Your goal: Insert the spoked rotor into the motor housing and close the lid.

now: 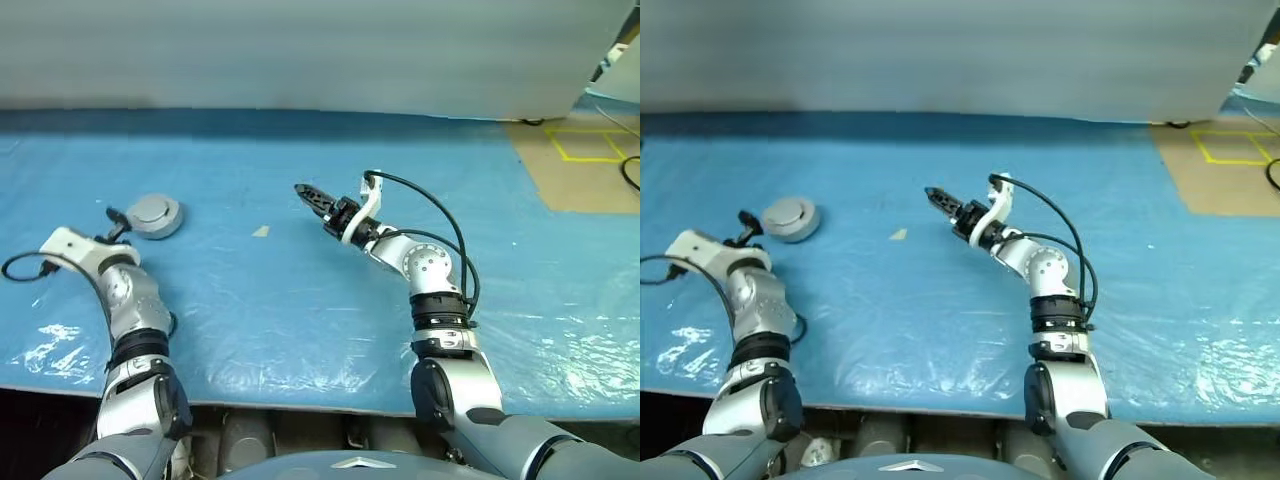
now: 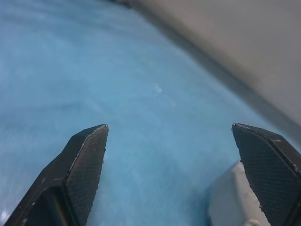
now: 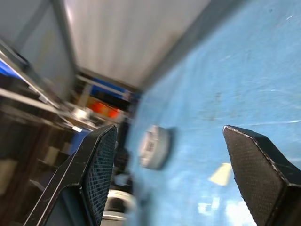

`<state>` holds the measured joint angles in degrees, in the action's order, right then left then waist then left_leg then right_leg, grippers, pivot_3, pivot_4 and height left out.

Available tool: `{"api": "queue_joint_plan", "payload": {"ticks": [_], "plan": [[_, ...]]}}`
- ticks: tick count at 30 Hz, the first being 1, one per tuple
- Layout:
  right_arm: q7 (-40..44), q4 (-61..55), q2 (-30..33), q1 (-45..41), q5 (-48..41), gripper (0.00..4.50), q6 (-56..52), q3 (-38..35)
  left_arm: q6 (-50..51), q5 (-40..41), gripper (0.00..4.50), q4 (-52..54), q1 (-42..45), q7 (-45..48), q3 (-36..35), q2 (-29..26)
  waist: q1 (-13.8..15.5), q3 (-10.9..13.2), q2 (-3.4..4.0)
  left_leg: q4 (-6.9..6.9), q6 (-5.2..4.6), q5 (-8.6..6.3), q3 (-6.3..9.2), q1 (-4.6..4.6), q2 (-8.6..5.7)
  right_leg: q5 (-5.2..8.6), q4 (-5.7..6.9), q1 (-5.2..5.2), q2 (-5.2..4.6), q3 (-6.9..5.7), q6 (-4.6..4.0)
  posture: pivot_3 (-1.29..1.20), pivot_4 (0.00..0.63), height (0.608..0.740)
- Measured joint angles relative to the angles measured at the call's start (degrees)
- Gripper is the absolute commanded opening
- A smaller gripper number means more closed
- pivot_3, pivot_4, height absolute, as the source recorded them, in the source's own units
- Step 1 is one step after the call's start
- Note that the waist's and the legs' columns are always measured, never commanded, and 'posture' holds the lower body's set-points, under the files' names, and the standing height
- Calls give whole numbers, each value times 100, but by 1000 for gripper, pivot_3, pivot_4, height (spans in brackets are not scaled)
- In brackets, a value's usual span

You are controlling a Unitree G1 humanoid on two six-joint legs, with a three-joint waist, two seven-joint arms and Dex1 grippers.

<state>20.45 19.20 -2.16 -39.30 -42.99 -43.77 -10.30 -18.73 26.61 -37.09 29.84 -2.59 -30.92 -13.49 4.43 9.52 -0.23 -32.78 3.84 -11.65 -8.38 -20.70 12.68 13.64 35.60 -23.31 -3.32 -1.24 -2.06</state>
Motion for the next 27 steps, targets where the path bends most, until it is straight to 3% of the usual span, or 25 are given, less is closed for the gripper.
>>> {"api": "queue_joint_plan", "payload": {"ticks": [9, 13, 19, 23, 27], "plan": [[626, -8, 805, 257, 2291, 3825, 2451, 1364, 615, 117, 4470, 1677, -616, 2865, 1607, -18, 51, 0, 0, 2, 0, 0, -5, -10, 0, 1, 0, -13, 0, 2, -1, 0, 150, 740], [1007, -86, 1198, 527, 2921, 3825, 3150, 1761, 1002, 89, 4470, 1971, -906, 3844, 2107, -376, -46, 0, 0, 2, 0, 0, -4, -11, 3, 1, 3, -16, 5, 4, -2, 0, 150, 740], [1556, -561, 1472, 1104, 3027, 3825, 3295, 1855, 1483, 36, 4470, 2512, -1371, 4991, 2670, -763, -61, 1, 1, 3, -2, -1, -6, -5, 1, 1, 4, -15, 5, 11, -2, 0, 150, 740], [1644, -901, 1603, 1412, 3098, 4483, 3345, 1874, 1722, 69, 4500, 2959, -1573, 5198, 2708, -813, -60, 1, 1, 1, -2, -1, -6, -2, 2, 1, 6, -13, 4, 12, -3, 0, 150, 740], [1585, -1107, 1610, 1662, 3108, 4483, 3360, 1798, 1961, 57, 4500, 3389, -1766, 5209, 2840, -812, -60, 1, 1, 1, -3, -1, -12, 7, 1, 4, 5, -9, 4, 18, -7, 0, 150, 740]]}}
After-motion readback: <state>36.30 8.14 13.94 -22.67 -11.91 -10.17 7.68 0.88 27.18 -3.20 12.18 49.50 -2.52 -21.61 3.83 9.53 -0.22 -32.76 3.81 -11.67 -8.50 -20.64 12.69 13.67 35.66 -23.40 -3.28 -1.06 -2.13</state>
